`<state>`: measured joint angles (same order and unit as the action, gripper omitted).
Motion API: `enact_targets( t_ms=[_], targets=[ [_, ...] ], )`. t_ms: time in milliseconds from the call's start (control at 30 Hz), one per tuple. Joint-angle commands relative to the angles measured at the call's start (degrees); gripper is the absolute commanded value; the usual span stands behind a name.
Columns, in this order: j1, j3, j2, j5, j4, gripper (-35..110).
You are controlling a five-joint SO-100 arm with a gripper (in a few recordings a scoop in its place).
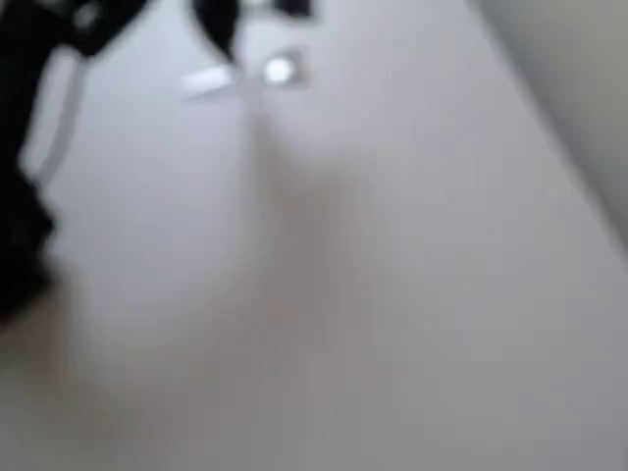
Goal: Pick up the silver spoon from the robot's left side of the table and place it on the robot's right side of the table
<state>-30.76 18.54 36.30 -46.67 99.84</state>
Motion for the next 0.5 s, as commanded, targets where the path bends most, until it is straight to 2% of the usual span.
enact_targets(
  t_ms=[0,467],
  targets=[
    [0.35,-4.92,-0.35,-0.70,0.35,25],
    [1.14,-7.47,-3.60,-0.26,0.62,22]
  ],
)
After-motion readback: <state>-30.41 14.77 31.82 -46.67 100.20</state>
